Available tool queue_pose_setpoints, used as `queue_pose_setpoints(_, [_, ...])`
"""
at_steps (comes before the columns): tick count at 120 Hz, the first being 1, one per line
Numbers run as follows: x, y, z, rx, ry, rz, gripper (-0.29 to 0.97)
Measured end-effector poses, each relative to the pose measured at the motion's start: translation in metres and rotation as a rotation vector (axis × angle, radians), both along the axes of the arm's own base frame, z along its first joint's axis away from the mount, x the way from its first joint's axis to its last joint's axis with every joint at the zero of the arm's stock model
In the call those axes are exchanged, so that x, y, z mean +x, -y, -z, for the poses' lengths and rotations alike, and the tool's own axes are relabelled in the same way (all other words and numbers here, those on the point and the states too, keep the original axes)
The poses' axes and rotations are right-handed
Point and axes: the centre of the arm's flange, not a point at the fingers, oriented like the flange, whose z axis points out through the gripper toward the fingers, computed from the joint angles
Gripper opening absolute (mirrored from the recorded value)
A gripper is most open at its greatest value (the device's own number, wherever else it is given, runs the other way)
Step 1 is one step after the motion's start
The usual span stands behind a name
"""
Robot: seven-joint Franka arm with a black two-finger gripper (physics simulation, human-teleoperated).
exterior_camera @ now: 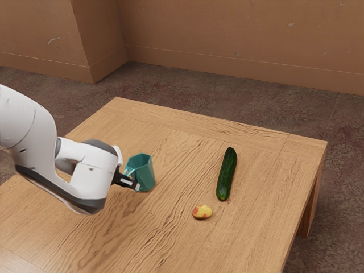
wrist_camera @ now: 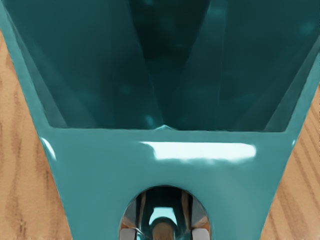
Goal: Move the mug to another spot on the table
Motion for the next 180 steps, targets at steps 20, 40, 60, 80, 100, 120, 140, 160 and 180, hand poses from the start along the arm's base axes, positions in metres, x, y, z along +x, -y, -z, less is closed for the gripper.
queue_pose_setpoints(20, [-0.002, 0.006, 0.005, -0.019, -0.010, -0.017, 0.14])
queue_pose_setpoints(40, [-0.002, 0.006, 0.005, -0.025, -0.009, -0.020, 0.43])
queue_pose_setpoints(60, [-0.002, 0.006, 0.005, -0.027, -0.009, -0.022, 0.56])
queue_pose_setpoints(80, [-0.002, 0.006, 0.003, -0.028, -0.006, -0.022, 0.63])
queue_pose_setpoints(100, [-0.001, 0.006, -0.009, -0.029, 0.019, -0.021, 0.66])
queue_pose_setpoints(120, [-0.002, 0.006, -0.022, -0.028, 0.041, -0.020, 0.67])
queue_pose_setpoints(140, [-0.021, 0.004, -0.041, -0.023, 0.064, -0.018, 0.67])
queue_pose_setpoints(160, [-0.030, 0.002, -0.091, 0.038, 0.159, 0.091, 0.68])
queue_pose_setpoints(180, [0.025, -0.059, -0.198, 0.267, 0.282, 0.454, 0.68])
